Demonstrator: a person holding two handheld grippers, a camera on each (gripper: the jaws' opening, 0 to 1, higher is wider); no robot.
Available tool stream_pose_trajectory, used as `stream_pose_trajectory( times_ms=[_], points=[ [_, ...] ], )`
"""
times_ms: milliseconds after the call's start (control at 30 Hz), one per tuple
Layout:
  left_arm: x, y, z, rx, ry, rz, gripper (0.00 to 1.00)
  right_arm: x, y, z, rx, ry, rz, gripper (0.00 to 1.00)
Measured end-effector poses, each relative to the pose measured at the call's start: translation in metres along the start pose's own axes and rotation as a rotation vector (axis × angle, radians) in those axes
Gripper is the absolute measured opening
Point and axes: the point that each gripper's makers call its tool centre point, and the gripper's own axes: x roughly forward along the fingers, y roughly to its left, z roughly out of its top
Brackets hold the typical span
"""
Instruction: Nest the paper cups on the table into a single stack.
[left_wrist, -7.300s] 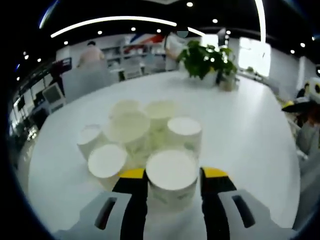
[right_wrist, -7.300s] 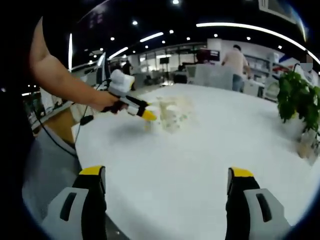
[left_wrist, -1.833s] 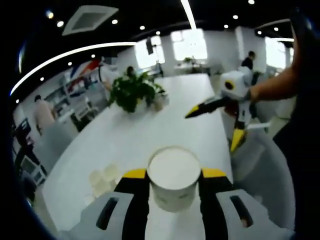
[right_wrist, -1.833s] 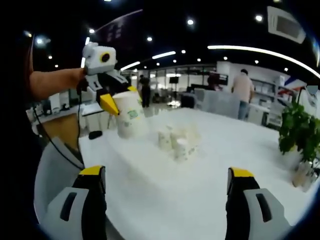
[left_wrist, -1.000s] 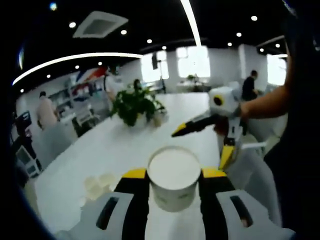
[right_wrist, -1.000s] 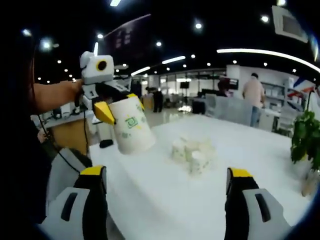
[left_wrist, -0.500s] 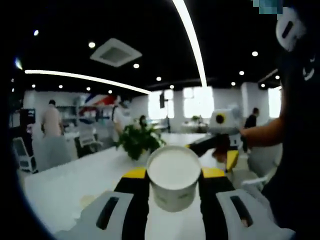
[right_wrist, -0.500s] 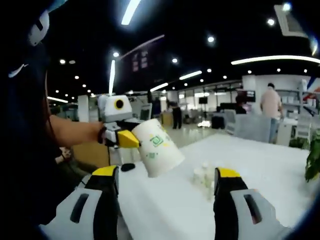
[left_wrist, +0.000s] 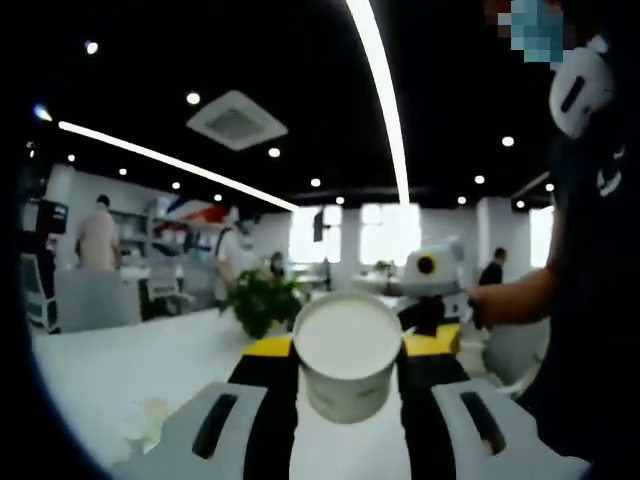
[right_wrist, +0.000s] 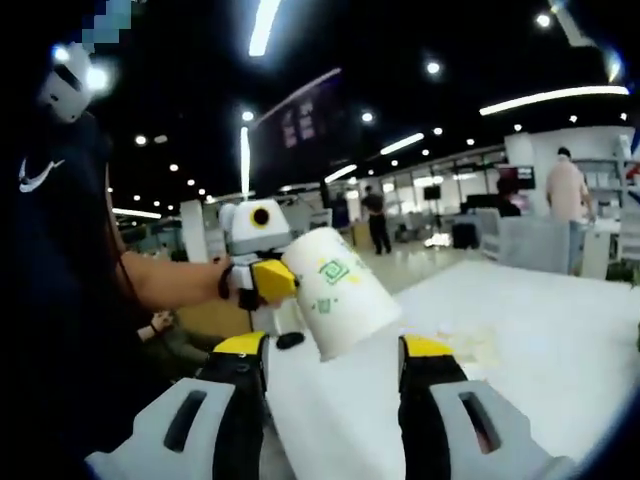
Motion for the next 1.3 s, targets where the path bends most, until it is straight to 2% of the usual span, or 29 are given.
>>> stream_pose_trajectory(
  times_ms=[233, 300, 367, 600, 733, 833, 1133, 1300],
  points=[
    [-0.009, -0.007, 0.002, -0.038, -0.007, -0.050, 0.37, 0.003, 0.011, 0.005, 0.043, -0.007, 0.053, 0.42],
    [-0.013, -0.009, 0.000, -0.039, 0.010, -0.069, 0.37, 0.002, 0.014, 0.006, 0.057, -0.010, 0.068, 0.39],
    [-0.017, -0.015, -0.007, -0.058, 0.053, -0.108, 0.37, 0.001, 0.017, 0.008, 0.082, -0.018, 0.092, 0.37],
    [-0.022, -0.020, -0.019, -0.028, 0.115, -0.135, 0.37, 0.003, 0.026, 0.012, 0.138, -0.030, 0.138, 0.33],
    [-0.021, -0.026, -0.026, -0.012, 0.146, -0.158, 0.37, 0.008, 0.034, 0.011, 0.137, -0.016, 0.170, 0.24],
    [-0.022, -0.028, -0.027, -0.014, 0.141, -0.172, 0.37, 0.008, 0.040, 0.011, 0.140, -0.008, 0.197, 0.16],
    [-0.025, -0.033, -0.033, 0.011, 0.158, -0.190, 0.37, 0.011, 0.051, 0.015, 0.150, -0.005, 0.262, 0.05],
    [-0.027, -0.027, -0.038, -0.008, 0.183, -0.152, 0.36, 0.014, 0.053, 0.015, 0.142, 0.006, 0.274, 0.02]
  ],
)
